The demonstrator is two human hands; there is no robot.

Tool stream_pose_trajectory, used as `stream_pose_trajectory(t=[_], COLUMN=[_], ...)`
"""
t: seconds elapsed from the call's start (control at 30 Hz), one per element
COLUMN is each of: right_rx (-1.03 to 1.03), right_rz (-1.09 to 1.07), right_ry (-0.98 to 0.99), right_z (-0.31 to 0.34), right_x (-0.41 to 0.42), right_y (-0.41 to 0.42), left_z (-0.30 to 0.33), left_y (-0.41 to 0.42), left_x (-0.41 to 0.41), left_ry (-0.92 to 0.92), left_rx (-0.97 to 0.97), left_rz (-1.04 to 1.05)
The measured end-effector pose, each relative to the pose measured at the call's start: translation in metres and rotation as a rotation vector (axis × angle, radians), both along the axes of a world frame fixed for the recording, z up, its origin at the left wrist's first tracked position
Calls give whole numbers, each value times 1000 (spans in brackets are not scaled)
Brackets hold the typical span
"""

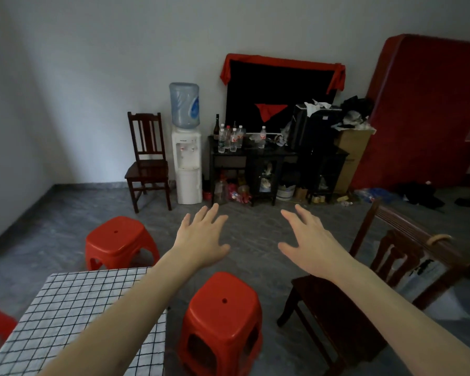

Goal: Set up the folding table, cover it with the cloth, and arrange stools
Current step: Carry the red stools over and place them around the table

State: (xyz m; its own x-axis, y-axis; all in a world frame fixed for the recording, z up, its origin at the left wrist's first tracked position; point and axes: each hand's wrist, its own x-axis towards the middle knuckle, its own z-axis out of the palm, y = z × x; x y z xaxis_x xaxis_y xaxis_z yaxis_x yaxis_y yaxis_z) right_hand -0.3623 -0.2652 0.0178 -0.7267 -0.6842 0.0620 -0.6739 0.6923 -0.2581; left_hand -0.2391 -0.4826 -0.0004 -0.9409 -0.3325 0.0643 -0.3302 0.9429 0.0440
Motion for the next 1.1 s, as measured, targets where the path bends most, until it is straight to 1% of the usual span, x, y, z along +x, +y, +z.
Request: stream_pose_trajectory(t=[0.23, 0.47, 0.83, 1.1], right_rx=[-8, 23, 161, 257], right_rz=[83, 150, 176, 150], right_ry=[-84, -185, -277, -339], right_z=[-24, -62, -131, -209], right_x=[-56, -90, -133, -147], right_y=[8, -10, -79, -105], left_z=[-24, -57, -154, -246], left_y=[23, 7, -62, -107], left_x=[-29, -52, -97, -121], left_ry=[-91, -183, -260, -393], left_rx=[6, 24, 94, 108], left_rz=[97, 179, 193, 97])
